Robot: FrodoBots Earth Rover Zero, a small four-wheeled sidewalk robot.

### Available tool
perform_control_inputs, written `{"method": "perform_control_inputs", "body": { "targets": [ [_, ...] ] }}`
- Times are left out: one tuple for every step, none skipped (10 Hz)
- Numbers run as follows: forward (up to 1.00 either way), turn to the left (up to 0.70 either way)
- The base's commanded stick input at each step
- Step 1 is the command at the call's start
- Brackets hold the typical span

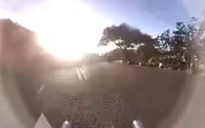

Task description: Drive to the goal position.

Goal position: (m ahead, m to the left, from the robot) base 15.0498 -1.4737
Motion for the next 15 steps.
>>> {"method": "perform_control_inputs", "body": {
  "targets": [
    [0.5,0.0],
    [0.5,0.0],
    [0.5,0.0],
    [0.5,0.0],
    [0.5,0.0],
    [0.5,0.0],
    [0.5,0.0],
    [0.5,0.0],
    [0.5,0.0],
    [0.5,0.0],
    [0.5,0.0],
    [0.5,0.0],
    [0.5,0.0],
    [0.5,0.0],
    [0.5,0.0]
  ]
}}
